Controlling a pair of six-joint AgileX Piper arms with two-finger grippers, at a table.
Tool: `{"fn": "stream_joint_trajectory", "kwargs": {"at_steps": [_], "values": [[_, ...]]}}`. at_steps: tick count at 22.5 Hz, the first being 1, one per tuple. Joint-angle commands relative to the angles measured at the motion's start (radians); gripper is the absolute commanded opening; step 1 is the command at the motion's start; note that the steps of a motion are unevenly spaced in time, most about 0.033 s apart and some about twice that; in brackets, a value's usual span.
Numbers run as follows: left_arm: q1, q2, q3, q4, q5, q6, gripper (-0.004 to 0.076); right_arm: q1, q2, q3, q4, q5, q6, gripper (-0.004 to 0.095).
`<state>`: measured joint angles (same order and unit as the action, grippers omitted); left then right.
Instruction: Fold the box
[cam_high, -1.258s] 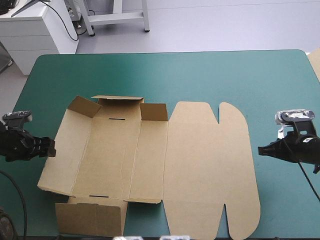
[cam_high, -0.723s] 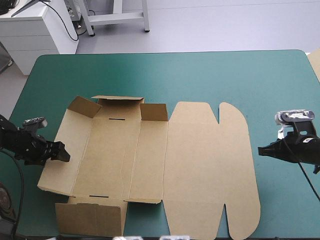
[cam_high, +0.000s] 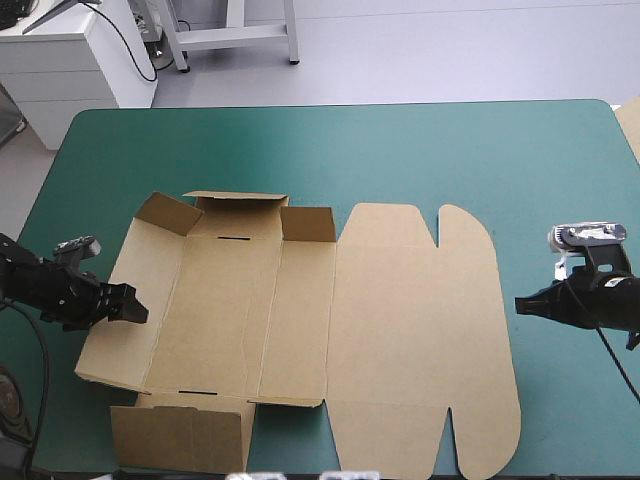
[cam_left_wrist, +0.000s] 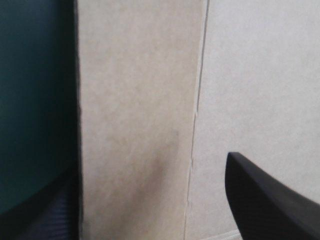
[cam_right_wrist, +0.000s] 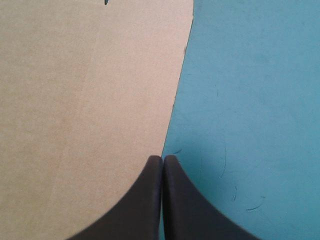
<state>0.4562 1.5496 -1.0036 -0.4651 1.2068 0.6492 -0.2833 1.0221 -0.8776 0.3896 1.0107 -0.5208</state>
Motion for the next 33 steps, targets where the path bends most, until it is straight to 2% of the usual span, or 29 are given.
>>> {"fn": "stream_joint_trajectory", "kwargs": {"at_steps": [1,15,17,19,25,33], "values": [[0.001,-0.032,-0.02,-0.045,0.09,-0.001,0.0508,-0.005,-0.009,-0.024,0.023,-0.022,-0.009,-0.0016],[-0.001,-0.032,0.034,-0.045,0.09,0.011,0.0497,-0.005,-0.009,-0.024,0.021,-0.02,-0.009,-0.0016],[-0.001,-0.032,0.034,-0.045,0.09,0.011,0.0458,-0.005,-0.009,-0.024,0.021,-0.018,-0.009,-0.0016],[-0.001,-0.032,0.034,-0.054,0.09,0.018,0.0299,-0.005,-0.009,-0.024,0.021,-0.018,-0.009,-0.0016],[-0.001,-0.032,0.034,-0.096,0.09,0.045,0.0003,-0.005,-0.009,-0.024,0.021,-0.02,-0.009,-0.0016],[-0.001,-0.032,0.009,-0.175,0.09,0.069,-0.0008,-0.005,-0.009,-0.024,0.021,-0.02,-0.009,-0.0016]]}}
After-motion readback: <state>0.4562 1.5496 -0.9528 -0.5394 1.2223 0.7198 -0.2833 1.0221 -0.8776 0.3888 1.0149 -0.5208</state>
